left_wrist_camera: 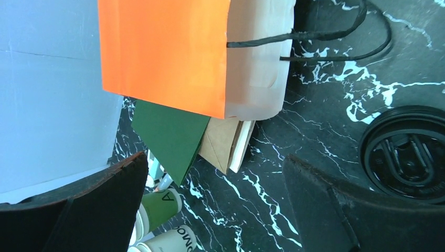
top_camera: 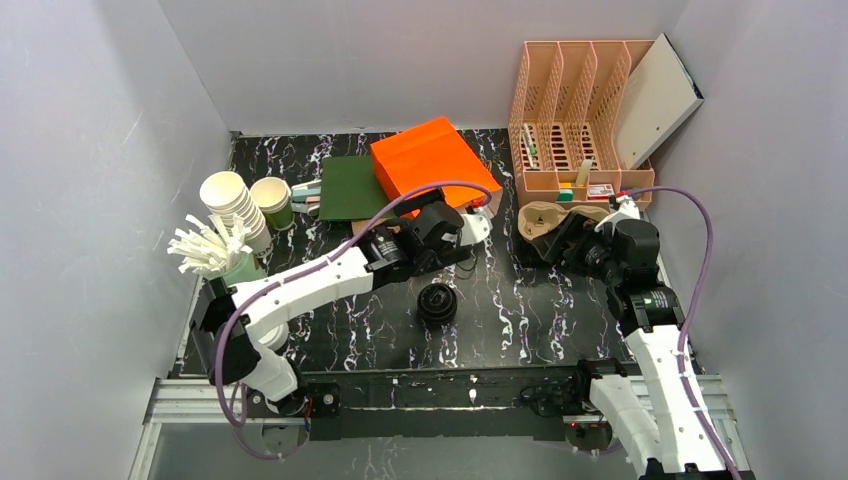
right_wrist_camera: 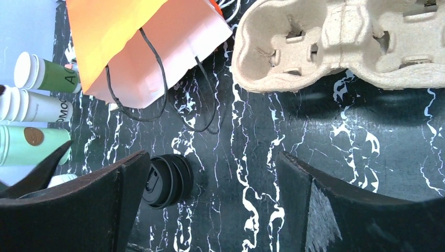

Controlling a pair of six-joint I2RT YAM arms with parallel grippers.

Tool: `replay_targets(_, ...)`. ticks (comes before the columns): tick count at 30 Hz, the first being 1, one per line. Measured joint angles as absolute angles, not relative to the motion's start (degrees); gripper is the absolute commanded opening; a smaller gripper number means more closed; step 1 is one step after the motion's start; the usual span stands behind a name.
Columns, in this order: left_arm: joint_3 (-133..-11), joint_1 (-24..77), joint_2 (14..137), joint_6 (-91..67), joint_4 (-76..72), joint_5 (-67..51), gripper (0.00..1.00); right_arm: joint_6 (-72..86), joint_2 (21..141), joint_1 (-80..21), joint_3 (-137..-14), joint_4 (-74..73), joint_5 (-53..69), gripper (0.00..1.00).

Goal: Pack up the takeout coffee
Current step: Pick up the takeout bag from the center of the board.

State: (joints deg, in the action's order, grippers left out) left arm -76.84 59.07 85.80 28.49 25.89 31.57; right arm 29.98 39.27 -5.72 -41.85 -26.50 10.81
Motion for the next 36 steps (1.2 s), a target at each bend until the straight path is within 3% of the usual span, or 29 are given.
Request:
replay_targets(13,-73.5,59.1,98.8,38.3,11.1,38.7,0.93,30.5,38.9,-5.7,-41.8,-25.6,11.7,0.98)
replay_targets(16,-73.5,59.1,100.8,40.4,8.0,40.3,0.79,30.5,38.7,-5.7,-41.8,-25.6,11.7,0.98)
replay_targets(18,-73.7,59.0,102.3,41.5,6.2,41.6,0.62,30.5,38.4,-5.7,-41.8,-25.6,11.7,0.98)
replay_targets(21,-74.7,59.0,104.9,42.6,5.1,43.5,0.25,30.4,38.0,-5.7,-41.8,-25.6,11.7,0.97)
replay_targets(24,-75.7,59.0,106.8,43.5,4.4,45.3,0.06,30.4,38.0,-5.7,-41.8,-25.6,11.7,0.97)
replay_targets(26,-76.3,59.0,107.2,43.9,4.3,46.4,0.0,30.4,38.3,-5.7,-41.8,-25.6,11.7,0.97)
replay_targets(36,-81.4,59.0,102.7,42.0,7.8,51.5,0.0,30.5,40.6,-5.7,-43.1,-27.2,10.6,0.95)
